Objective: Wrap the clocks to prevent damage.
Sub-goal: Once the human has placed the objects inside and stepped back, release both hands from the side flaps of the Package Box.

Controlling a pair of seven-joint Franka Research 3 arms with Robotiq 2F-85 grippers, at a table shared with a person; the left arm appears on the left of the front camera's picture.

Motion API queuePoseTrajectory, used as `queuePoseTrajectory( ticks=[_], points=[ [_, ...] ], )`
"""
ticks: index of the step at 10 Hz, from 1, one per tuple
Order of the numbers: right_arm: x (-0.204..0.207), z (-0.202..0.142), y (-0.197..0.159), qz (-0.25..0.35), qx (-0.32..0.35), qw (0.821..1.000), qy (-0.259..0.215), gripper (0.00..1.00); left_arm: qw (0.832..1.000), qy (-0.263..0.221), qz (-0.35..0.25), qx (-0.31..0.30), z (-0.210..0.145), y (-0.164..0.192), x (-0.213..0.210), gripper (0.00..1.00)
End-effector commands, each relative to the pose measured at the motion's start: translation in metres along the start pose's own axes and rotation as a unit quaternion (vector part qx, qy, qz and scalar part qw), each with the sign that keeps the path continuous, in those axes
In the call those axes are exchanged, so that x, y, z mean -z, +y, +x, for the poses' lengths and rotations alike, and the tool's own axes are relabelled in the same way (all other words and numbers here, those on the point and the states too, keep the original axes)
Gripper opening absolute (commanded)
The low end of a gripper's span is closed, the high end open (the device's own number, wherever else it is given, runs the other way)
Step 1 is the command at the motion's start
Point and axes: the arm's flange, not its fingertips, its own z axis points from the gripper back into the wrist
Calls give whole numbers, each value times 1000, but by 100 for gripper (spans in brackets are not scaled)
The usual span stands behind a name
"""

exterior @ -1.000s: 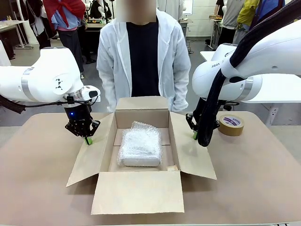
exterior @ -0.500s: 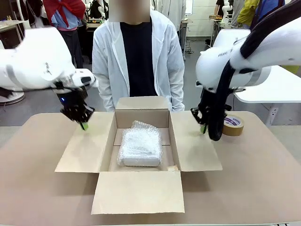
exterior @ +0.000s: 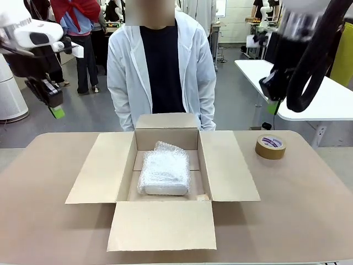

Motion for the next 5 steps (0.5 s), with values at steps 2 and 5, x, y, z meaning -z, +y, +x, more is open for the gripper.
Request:
queuePoseTrajectory(
  ticks=[2, 5],
  points=[
    [0, 0, 0, 0, 0, 1000, 0, 1, 1000, 0, 0, 0, 0, 0, 0, 0],
    [0, 0, 0, 0, 0, 1000, 0, 1, 1000, 0, 0, 0, 0, 0, 0, 0]
  ],
)
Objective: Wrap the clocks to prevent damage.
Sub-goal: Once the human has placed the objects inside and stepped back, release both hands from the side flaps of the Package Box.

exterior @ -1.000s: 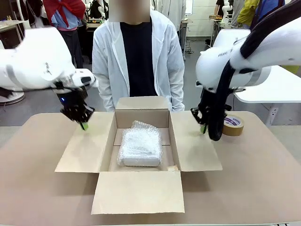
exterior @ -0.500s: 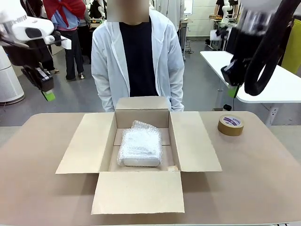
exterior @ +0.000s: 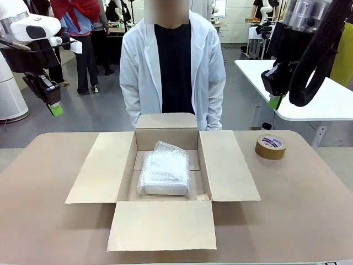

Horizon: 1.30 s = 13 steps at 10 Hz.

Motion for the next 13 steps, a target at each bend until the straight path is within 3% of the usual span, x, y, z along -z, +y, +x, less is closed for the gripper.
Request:
queuePoseTrajectory(
  ticks=[1, 4, 6, 8, 11, 12, 13],
  points=[
    [3, 0, 0, -5, -1, 1000, -2, 1, 1000, -5, 5, -3, -1, 1, 2, 0],
    [1, 1, 0, 0, 0, 1000, 1, 1, 1000, 1, -1, -1, 0, 0, 1, 0],
    [-4, -5, -11, -31, -124, 989, 71, 1, 990, 36, -16, 139, -2, 17, -9, 0],
    [-7, -7, -24, -13, -281, 955, 96, 1, 960, 57, -18, 275, -6, 24, -12, 0],
    [2, -6, -29, -41, -418, 902, 103, 1, 903, 89, 12, 419, -13, 26, -12, 0],
    [7, -5, -27, -46, -428, 897, 100, 1, 904, 69, 6, 422, -8, 23, -12, 0],
    [2, -8, -24, -24, -376, 919, 113, 1, 921, 93, -14, 379, -11, 19, -8, 0]
  ],
)
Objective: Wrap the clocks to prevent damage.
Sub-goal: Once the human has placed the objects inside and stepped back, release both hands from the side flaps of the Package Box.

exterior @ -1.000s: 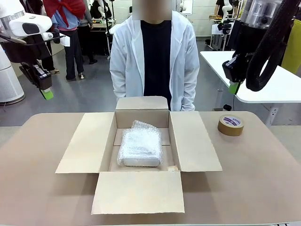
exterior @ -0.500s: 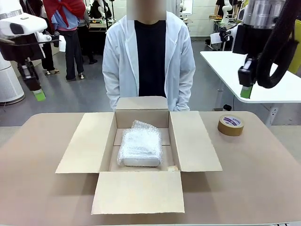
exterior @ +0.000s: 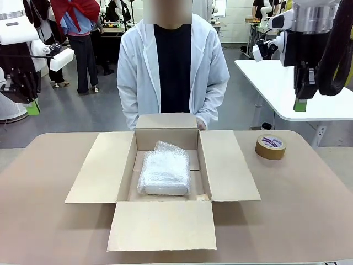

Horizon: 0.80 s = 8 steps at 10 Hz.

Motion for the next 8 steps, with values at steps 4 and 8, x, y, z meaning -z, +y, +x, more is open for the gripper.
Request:
queuePoseTrajectory(
  ticks=[4, 8],
  points=[
    [6, -15, -21, 37, -78, 993, -79, 1, 1000, 0, -5, -16, -2, 0, 2, 0],
    [72, -106, -104, 123, -192, 931, -285, 1, 974, -222, -42, 32, -100, 35, 50, 0]
  ],
)
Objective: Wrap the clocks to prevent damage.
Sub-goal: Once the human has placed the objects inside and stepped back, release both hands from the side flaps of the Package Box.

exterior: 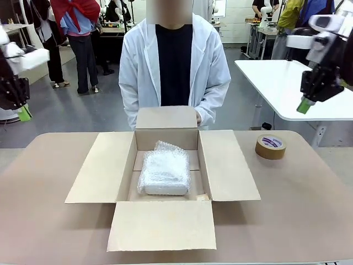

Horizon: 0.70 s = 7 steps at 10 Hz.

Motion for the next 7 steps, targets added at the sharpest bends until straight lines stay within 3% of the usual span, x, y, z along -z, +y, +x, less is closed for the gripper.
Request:
queuePoseTrajectory(
  ticks=[1, 3, 5, 7],
  points=[
    [14, -36, -22, 57, -7, 997, -60, 1, 989, -145, -5, 0, -33, 7, 13, 0],
    [24, -60, -21, 29, 25, 993, -109, 1, 973, -224, 31, -42, -53, 1, 18, 0],
    [27, -72, -11, 8, 56, 989, -134, 1, 969, -223, 55, -95, -61, -7, 23, 0],
    [20, -76, 3, -3, 57, 988, -144, 1, 971, -216, 54, -93, -71, -11, 21, 0]
  ],
)
